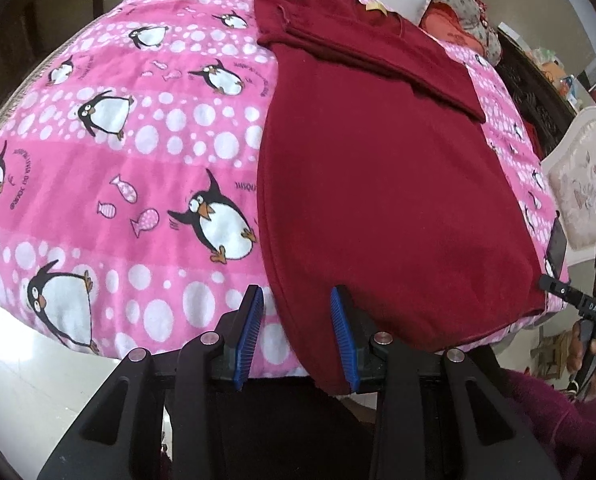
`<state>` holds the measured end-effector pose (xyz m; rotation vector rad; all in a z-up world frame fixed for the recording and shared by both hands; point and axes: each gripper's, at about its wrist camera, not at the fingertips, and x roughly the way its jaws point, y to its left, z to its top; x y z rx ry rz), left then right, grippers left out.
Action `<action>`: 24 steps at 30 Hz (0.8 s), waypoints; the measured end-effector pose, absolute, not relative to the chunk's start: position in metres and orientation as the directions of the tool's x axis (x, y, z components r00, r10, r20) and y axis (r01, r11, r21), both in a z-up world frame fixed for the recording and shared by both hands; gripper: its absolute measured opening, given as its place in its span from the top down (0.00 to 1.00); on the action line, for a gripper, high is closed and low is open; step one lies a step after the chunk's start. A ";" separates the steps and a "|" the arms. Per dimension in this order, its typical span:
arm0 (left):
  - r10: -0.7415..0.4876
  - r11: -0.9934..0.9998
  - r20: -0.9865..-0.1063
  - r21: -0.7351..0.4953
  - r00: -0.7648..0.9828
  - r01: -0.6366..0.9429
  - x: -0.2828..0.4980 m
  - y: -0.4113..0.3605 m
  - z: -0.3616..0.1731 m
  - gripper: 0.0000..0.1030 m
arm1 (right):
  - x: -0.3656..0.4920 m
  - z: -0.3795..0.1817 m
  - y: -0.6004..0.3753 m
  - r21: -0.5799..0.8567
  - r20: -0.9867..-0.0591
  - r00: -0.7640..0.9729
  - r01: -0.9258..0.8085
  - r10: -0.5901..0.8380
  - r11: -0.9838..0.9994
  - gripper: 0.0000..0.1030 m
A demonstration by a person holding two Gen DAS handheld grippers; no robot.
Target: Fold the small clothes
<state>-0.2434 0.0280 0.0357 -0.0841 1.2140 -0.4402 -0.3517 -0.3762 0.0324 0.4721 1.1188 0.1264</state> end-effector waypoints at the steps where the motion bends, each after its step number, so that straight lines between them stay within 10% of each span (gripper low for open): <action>1: -0.366 0.914 -0.891 -0.291 0.270 0.282 -0.243 0.027 0.033 0.86 | -0.352 0.032 -0.377 0.427 -0.834 0.441 0.136 0.331 0.894 0.36; 24: -0.344 0.920 -0.902 -0.269 0.261 0.285 -0.245 0.021 0.023 0.86 | -0.349 0.030 -0.373 0.442 -0.824 0.448 0.127 0.346 0.888 0.28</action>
